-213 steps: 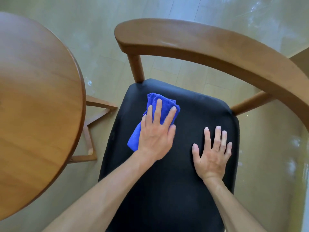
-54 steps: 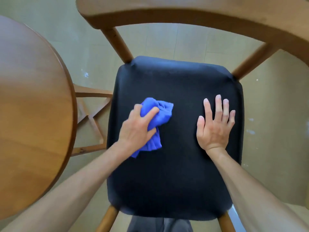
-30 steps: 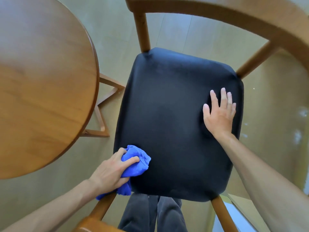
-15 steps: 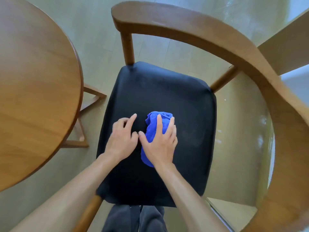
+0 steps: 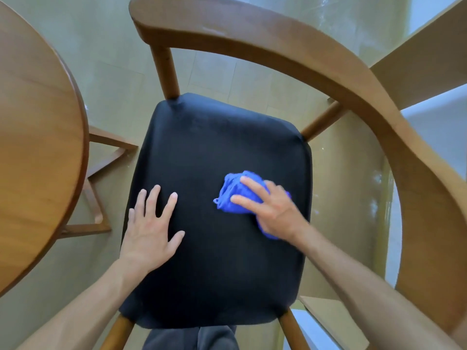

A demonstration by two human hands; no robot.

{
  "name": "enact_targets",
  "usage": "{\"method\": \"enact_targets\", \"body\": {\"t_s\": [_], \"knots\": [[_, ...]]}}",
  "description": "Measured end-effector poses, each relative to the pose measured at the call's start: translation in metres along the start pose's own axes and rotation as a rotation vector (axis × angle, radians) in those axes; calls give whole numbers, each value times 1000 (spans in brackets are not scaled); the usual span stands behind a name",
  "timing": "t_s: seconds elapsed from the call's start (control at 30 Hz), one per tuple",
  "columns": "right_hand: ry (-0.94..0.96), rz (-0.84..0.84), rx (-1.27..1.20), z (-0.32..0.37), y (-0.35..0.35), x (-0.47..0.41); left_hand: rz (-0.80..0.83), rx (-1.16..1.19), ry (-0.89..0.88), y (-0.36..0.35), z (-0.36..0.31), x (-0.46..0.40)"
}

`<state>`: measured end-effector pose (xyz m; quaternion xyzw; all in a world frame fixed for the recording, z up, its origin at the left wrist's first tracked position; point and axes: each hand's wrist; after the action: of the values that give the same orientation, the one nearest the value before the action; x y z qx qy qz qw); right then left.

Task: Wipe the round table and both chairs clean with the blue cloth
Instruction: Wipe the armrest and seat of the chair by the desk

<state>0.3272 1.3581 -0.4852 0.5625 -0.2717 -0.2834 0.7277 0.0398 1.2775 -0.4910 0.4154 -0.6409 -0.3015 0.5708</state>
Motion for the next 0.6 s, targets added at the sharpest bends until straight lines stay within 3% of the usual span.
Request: {"method": "enact_targets", "body": {"t_s": [0.1,0.17,0.3,0.4,0.5,0.6], "knots": [[-192,-80,29,-32,8,-18,-11,12,-8,-2,2,0],[-446,-144,-23,-38,8,-24,-1,21,-5,-2,1,0],[-814,-153,-62,-19,3,-32,6,29,4,-3,1,1],[-987,-158,-133,10,-2,-29,10,26,7,-2,-1,1],[-902,-177,-185,51,-12,0,23,14,17,2,-1,0],[-516,-24,-156,84,-17,65,34,9,21,4,-3,0]]}}
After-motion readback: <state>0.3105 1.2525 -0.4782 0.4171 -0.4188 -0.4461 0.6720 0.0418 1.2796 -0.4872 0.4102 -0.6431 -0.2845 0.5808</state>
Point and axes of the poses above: each hand's wrist, its own x-axis away from the middle knuckle, its own y-axis out of the back of the hand, z = x × y, and after that the axes turned 1 degree about -x, right-handed
